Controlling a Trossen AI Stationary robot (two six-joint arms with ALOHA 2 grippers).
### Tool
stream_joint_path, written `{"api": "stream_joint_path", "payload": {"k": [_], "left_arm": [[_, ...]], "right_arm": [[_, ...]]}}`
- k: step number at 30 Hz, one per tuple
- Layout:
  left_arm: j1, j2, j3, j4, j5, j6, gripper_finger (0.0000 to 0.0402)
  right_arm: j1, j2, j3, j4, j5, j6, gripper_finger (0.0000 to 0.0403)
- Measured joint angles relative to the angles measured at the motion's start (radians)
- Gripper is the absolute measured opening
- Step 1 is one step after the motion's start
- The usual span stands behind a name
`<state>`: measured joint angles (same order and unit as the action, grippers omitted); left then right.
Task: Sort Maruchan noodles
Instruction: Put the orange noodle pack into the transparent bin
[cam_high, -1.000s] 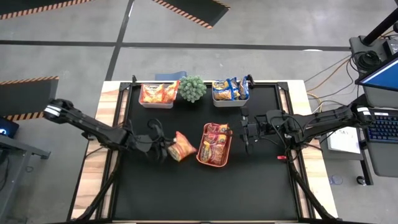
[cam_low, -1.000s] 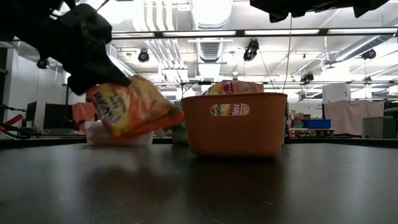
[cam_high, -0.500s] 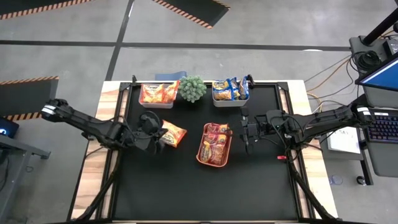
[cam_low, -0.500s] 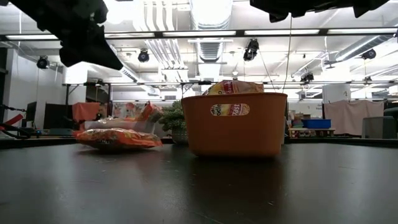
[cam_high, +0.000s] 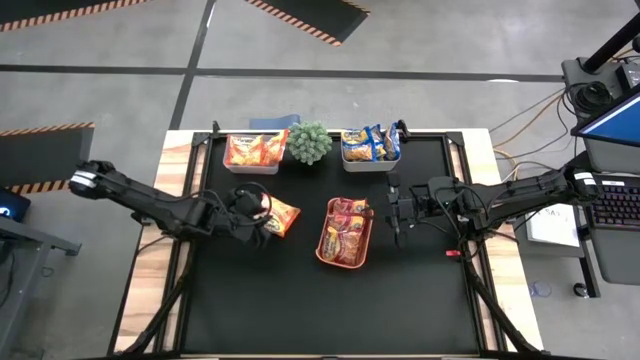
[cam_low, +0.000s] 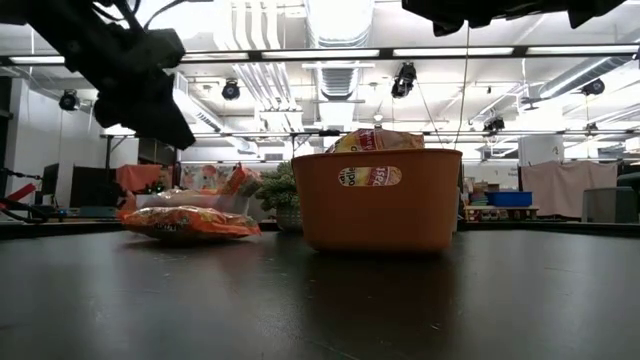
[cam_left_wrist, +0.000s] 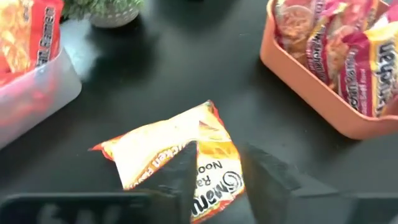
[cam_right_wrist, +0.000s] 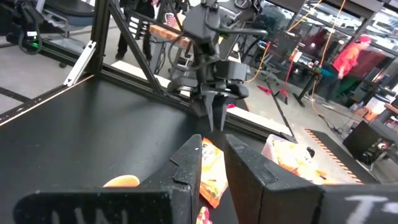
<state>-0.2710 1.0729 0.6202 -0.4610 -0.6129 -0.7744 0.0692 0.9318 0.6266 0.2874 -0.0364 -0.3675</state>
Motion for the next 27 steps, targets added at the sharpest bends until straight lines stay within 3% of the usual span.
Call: {"api": "stream_joint_path", "payload": {"k": [8, 13, 18, 27], "left_arm": [[0.054, 0.061, 0.0, -0.087, -0.016, -0.32, 0.0278], [0.053, 0.108, 0.0, -0.088, 0.028, -0.407, 0.035], [0.071, 0.15, 0.0, -0.094, 0.05, -0.429, 0.0373], [0.165, 0.157, -0.006, -0.148, 0.129, -0.425, 0.0359]], "right_arm": [[0.0, 0.0, 0.0, -0.003, 0.0, 0.0, 0.0059], [0.0, 0.0, 0.0, -0.006, 0.0, -0.001, 0.0059], [0.0, 0.0, 0.0, -0.006, 0.0, 0.0, 0.0059], [0.0, 0.0, 0.0, -0.017, 0.001, 0.0, 0.0059]]}}
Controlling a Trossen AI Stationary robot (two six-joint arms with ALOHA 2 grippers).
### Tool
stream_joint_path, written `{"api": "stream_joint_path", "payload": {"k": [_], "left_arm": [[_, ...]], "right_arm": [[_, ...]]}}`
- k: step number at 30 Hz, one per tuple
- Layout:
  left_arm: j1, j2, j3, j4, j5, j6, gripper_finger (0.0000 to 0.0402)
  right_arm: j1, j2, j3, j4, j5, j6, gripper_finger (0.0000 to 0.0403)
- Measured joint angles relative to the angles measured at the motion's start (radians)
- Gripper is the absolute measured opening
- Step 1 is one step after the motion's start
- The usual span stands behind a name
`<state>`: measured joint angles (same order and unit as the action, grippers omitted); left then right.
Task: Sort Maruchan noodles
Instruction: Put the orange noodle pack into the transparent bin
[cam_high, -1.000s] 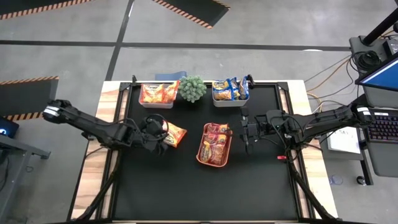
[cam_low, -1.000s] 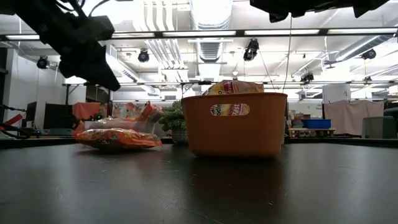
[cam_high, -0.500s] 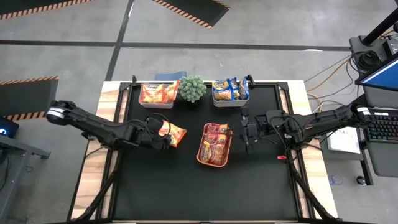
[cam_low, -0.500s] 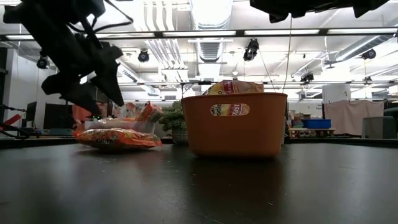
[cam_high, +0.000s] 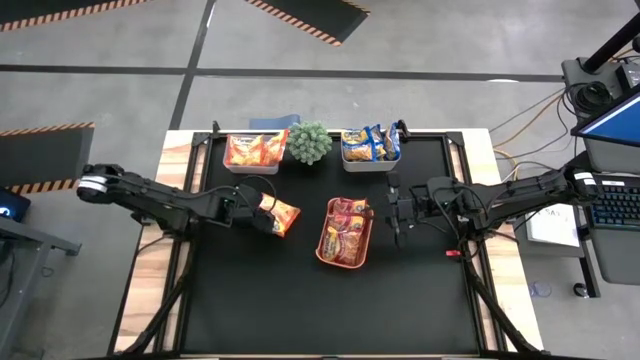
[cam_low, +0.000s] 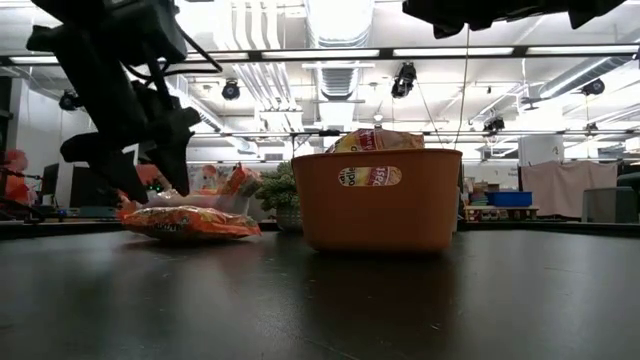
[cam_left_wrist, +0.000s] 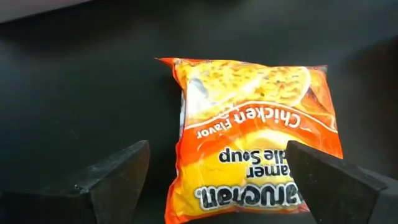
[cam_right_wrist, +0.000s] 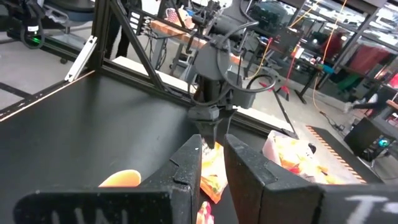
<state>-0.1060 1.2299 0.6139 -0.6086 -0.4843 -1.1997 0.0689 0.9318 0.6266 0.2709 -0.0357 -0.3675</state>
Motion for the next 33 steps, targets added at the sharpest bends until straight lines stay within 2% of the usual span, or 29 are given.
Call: {"api": "stream_joint_path", "payload": {"k": [4, 9, 20, 23, 33], "left_arm": [[0.018, -0.003, -0.02, 0.027, 0.052, 0.014, 0.0354], [0.04, -0.021, -0.102, 0.179, 0.124, 0.036, 0.0353], [0.056, -0.087, -0.329, 0.574, 0.129, 0.006, 0.034], [0.056, -0.087, -0.367, 0.655, 0.123, -0.006, 0.0312], [0.055, -0.087, -0.365, 0.677, 0.115, -0.012, 0.017]], "right_arm": [[0.0, 0.0, 0.0, -0.006, 0.001, -0.001, 0.0059], [0.0, 0.0, 0.0, -0.006, 0.002, 0.0, 0.0059], [0.0, 0.0, 0.0, -0.006, 0.002, -0.002, 0.0059], [0.0, 0.0, 0.0, -0.005, 0.002, -0.003, 0.0059], [0.0, 0.0, 0.0, -0.005, 0.002, -0.01, 0.0059]]}}
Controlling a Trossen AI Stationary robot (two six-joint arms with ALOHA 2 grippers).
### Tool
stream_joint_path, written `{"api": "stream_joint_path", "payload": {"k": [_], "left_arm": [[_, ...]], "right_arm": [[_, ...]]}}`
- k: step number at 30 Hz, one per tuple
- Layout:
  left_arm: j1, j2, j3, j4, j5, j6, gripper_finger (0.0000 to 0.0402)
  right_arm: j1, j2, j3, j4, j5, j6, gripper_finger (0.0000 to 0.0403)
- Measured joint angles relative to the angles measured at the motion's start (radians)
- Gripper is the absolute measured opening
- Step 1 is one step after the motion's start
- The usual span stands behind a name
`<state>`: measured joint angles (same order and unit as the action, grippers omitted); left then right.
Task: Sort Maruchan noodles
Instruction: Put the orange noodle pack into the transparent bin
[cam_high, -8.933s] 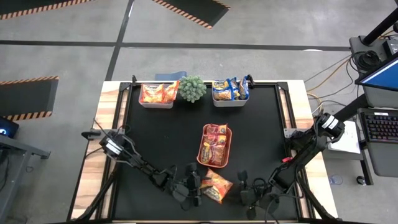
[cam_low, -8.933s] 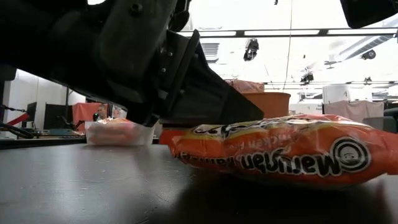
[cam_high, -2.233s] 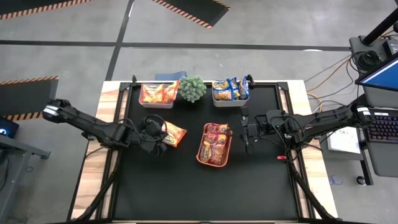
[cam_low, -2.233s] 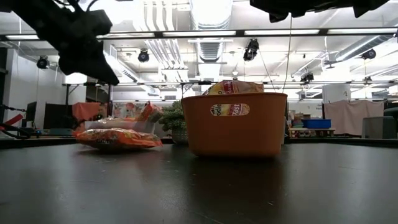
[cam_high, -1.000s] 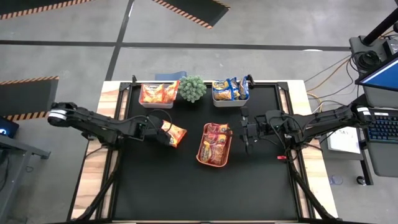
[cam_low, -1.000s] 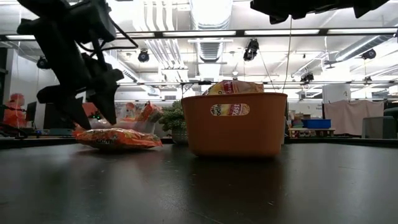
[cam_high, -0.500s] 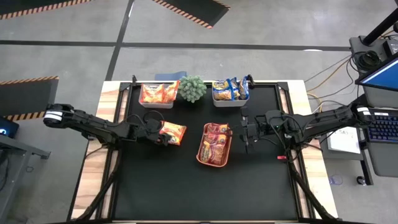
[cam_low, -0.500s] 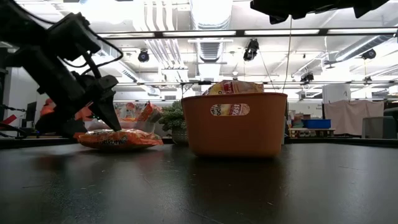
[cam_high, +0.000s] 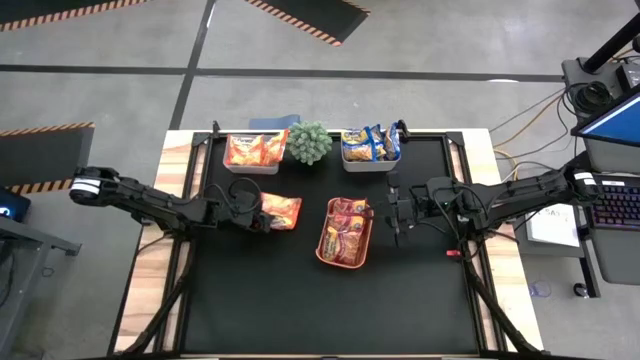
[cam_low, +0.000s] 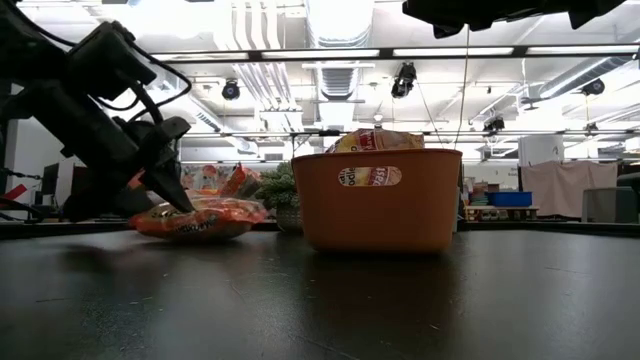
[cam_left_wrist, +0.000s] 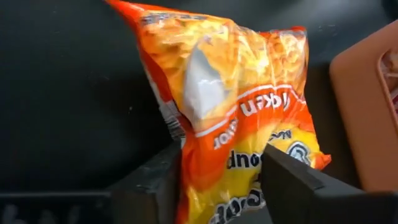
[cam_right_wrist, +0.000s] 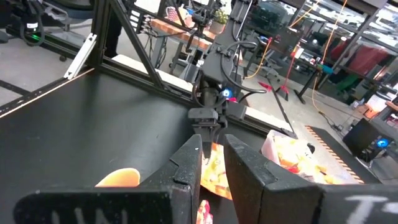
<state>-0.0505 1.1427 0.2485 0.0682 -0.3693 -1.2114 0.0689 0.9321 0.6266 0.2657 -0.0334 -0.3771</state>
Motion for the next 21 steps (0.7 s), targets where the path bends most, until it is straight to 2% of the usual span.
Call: {"api": "stream_joint_path", "payload": {"k": [5, 12, 21], "left_arm": [[-0.001, 0.0, 0.0, 0.016, -0.012, -0.001, 0.0133], [-0.001, 0.0, 0.0, 0.03, -0.014, 0.006, 0.0127], [-0.001, -0.069, 0.0, 0.143, -0.072, 0.159, 0.0125]], "right_arm": [[0.0, 0.0, 0.0, 0.0, 0.0, 0.0, 0.0059], [0.0, 0.0, 0.0, 0.0, 0.0, 0.0, 0.0059], [0.0, 0.0, 0.0, -0.001, 0.002, 0.0, 0.0059]]}}
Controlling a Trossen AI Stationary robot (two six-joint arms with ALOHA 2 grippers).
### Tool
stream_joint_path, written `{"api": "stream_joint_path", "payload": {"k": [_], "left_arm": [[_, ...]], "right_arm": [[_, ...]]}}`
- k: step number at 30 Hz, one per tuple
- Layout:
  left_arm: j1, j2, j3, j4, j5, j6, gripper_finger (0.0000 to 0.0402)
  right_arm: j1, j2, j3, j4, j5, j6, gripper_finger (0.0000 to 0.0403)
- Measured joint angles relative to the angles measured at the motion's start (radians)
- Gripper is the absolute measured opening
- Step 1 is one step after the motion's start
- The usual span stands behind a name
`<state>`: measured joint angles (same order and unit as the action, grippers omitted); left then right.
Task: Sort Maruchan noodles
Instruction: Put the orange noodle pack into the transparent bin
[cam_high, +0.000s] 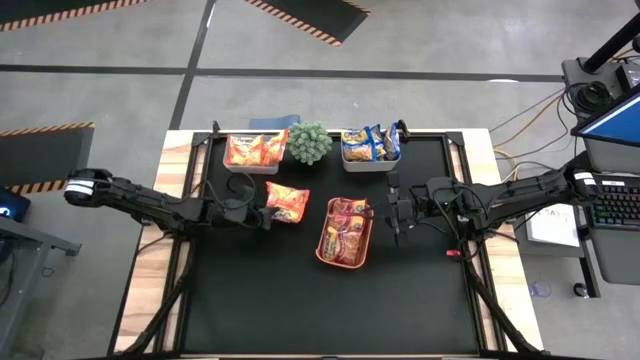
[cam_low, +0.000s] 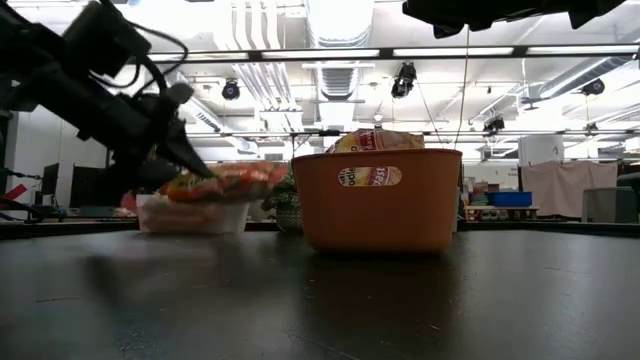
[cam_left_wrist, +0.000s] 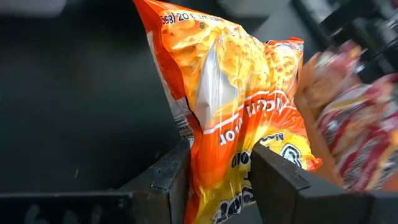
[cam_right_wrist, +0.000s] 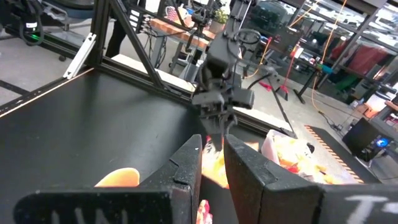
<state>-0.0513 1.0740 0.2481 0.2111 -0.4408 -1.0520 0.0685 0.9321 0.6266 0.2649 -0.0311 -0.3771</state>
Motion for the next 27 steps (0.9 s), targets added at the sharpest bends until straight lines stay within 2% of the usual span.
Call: {"api": "stream_joint_path", "payload": {"k": [5, 8, 10, 13, 16, 18, 21, 25, 27], "left_arm": [[0.003, -0.102, 0.021, -0.001, -0.066, 0.098, 0.0125], [0.016, -0.178, 0.079, -0.052, -0.132, 0.198, 0.0125], [0.038, -0.228, 0.149, -0.183, -0.179, 0.25, 0.0125], [0.088, -0.275, 0.299, -0.465, -0.239, 0.32, 0.0125], [0.169, -0.269, 0.456, -0.786, -0.315, 0.346, 0.0125], [0.24, -0.245, 0.542, -0.934, -0.335, 0.365, 0.0125], [0.363, -0.192, 0.625, -1.058, -0.311, 0.419, 0.0125], [0.522, -0.107, 0.654, -1.055, -0.15, 0.534, 0.0125], [0.588, -0.057, 0.653, -1.045, -0.107, 0.57, 0.0125]], "right_arm": [[0.0, 0.0, 0.0, 0.0, 0.0, 0.0, 0.0059], [0.0, 0.0, 0.0, 0.0, 0.0, 0.0, 0.0059], [0.0, 0.0, 0.0, 0.0, 0.0, 0.001, 0.0059], [0.0, 0.0, 0.0, 0.0, 0.0, 0.001, 0.0059], [0.0, 0.0, 0.0, 0.0, 0.0, 0.001, 0.0059], [0.0, 0.0, 0.0, 0.0, 0.0, 0.001, 0.0059], [0.0, 0.0, 0.0, 0.001, -0.001, 0.001, 0.0059], [0.0, 0.0, 0.0, 0.001, -0.001, 0.002, 0.0059], [0.0, 0.0, 0.0, -0.001, -0.001, 0.003, 0.0059]]}}
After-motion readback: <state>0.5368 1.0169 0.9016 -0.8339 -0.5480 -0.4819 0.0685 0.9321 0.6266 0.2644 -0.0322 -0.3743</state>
